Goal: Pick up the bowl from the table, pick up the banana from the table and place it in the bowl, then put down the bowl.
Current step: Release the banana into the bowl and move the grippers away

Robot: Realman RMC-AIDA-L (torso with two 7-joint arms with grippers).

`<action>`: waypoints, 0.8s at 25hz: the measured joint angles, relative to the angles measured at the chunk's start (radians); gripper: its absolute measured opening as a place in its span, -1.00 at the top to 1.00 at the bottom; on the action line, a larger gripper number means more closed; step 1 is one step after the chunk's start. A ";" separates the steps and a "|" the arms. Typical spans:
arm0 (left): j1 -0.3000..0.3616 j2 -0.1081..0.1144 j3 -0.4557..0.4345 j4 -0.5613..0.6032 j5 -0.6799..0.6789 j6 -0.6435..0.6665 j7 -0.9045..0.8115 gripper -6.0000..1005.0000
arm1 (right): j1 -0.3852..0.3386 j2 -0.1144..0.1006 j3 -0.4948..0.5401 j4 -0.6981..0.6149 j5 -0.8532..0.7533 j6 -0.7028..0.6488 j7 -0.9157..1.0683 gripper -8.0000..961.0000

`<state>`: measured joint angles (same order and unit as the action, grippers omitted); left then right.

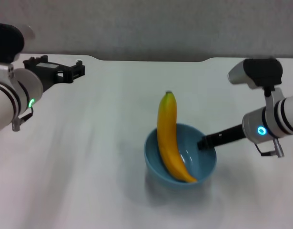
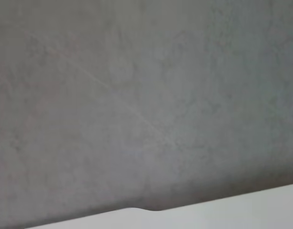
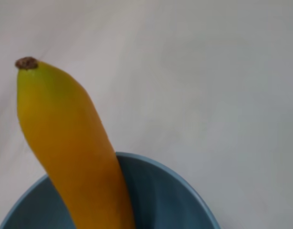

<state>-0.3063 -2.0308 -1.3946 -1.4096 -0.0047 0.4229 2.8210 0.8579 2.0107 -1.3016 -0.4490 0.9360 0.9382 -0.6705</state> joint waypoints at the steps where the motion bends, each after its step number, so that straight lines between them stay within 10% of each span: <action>1: 0.002 -0.001 0.006 0.000 -0.001 -0.001 -0.001 -0.81 | 0.000 0.002 -0.004 0.008 0.000 0.000 -0.001 0.92; 20: 0.014 -0.001 0.036 0.034 -0.003 -0.017 -0.038 -0.81 | -0.045 0.000 -0.015 0.014 -0.001 -0.054 0.005 0.91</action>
<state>-0.2928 -2.0322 -1.3589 -1.3758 -0.0078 0.4057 2.7832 0.8128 2.0102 -1.3164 -0.4350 0.9345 0.8840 -0.6658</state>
